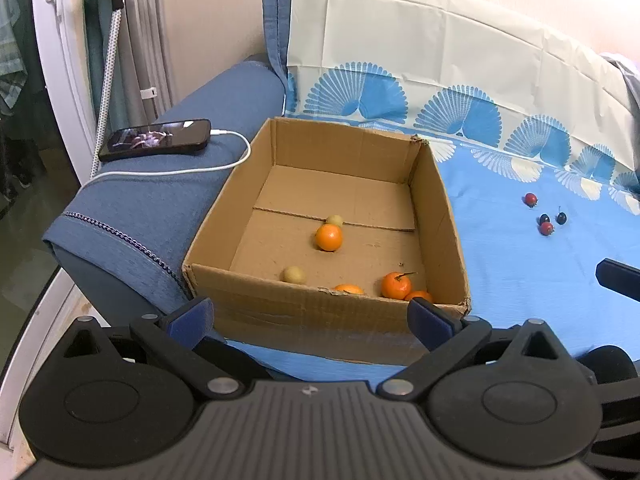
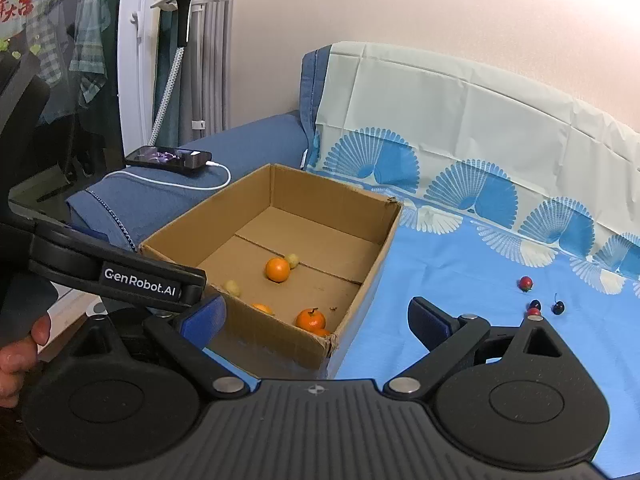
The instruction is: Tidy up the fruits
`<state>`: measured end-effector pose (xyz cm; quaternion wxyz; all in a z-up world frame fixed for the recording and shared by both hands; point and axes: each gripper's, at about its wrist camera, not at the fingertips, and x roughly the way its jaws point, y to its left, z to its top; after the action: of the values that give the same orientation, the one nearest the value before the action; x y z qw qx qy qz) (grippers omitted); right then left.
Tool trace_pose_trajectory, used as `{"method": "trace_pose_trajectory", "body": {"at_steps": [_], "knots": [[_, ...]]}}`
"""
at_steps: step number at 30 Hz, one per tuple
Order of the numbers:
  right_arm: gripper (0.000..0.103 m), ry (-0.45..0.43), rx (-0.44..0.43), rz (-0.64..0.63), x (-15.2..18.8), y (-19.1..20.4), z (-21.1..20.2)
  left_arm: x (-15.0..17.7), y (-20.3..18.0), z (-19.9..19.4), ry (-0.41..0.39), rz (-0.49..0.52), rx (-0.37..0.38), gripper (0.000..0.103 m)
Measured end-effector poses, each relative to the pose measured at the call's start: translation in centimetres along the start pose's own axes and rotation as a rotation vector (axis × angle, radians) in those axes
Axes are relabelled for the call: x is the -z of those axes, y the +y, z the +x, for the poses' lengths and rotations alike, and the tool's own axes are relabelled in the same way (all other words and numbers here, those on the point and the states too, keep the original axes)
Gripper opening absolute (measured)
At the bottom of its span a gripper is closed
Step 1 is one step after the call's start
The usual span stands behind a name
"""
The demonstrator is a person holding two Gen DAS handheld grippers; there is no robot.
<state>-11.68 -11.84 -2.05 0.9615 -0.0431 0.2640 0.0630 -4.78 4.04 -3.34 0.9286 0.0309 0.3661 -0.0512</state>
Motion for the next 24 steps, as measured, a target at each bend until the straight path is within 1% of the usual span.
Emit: {"method": "trace_pose_trajectory", "body": {"at_steps": [13,24], "knots": [[0.098,0.027,0.028,-0.031,-0.3,1.1,1.3,-0.3,0.9,1.3,0.008,-0.017,0.032,0.103],[0.098,0.06,0.013,-0.055,-0.4,1.2,2.3,-0.3,1.4,2.3,0.035,-0.034,0.041,0.103]]}}
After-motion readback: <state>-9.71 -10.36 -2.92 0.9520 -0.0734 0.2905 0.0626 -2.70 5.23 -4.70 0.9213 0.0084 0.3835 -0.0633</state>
